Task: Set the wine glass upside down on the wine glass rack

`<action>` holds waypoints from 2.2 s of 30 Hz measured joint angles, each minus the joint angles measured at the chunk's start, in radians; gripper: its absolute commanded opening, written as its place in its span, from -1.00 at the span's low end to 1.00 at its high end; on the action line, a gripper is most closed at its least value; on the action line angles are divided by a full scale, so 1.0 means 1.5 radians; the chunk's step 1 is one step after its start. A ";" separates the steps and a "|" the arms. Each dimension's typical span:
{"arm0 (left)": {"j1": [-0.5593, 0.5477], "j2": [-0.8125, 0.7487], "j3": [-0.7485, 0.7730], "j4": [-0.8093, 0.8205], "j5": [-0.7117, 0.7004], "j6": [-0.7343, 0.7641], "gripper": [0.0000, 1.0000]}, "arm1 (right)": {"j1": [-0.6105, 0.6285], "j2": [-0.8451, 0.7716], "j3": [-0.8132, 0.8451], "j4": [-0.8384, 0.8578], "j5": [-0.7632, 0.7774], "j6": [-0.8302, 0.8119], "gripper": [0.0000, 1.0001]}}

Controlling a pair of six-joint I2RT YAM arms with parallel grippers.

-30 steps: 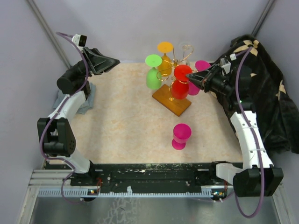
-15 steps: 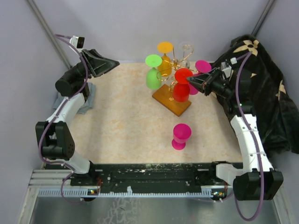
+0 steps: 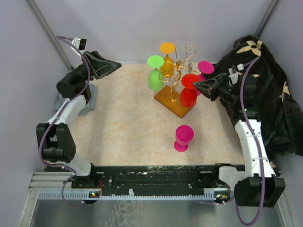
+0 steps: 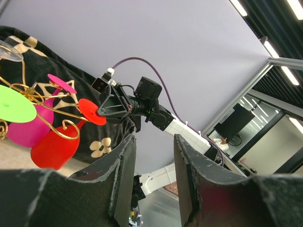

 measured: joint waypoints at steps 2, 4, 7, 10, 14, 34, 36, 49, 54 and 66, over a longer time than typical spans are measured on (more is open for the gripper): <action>0.000 -0.001 0.000 -0.001 0.001 0.001 -0.12 | 0.000 0.002 0.000 -0.002 0.001 -0.004 -1.00; 0.000 -0.003 -0.001 -0.002 0.001 0.003 -0.12 | 0.000 0.004 0.000 0.000 0.000 -0.006 -1.00; 0.000 -0.007 -0.004 -0.003 0.003 0.003 -0.12 | 0.000 0.006 0.000 0.004 0.000 -0.010 -1.00; 0.000 -0.009 -0.005 -0.003 0.003 0.003 -0.13 | 0.000 0.007 -0.005 0.013 -0.002 -0.014 -0.89; 0.000 -0.010 -0.005 -0.003 0.003 0.006 -0.13 | -0.002 0.007 -0.014 0.021 -0.004 -0.017 -0.56; 0.000 -0.010 -0.011 -0.026 0.015 0.039 -0.14 | -0.003 -0.096 0.029 -0.217 0.055 -0.188 -0.21; 0.000 -0.010 -0.019 -0.036 0.016 0.053 -0.15 | -0.003 -0.112 0.046 -0.260 0.070 -0.227 -0.23; -0.055 -0.021 -0.029 -0.311 0.030 0.298 -0.16 | 0.065 -0.145 0.062 -0.483 0.185 -0.407 -0.33; -0.067 -0.021 -0.029 -0.351 0.030 0.339 -0.16 | 0.136 -0.148 0.028 -0.518 0.238 -0.428 -0.33; -0.067 -0.032 -0.029 -0.378 0.030 0.377 -0.16 | 0.331 -0.085 0.022 -0.565 0.430 -0.429 -0.33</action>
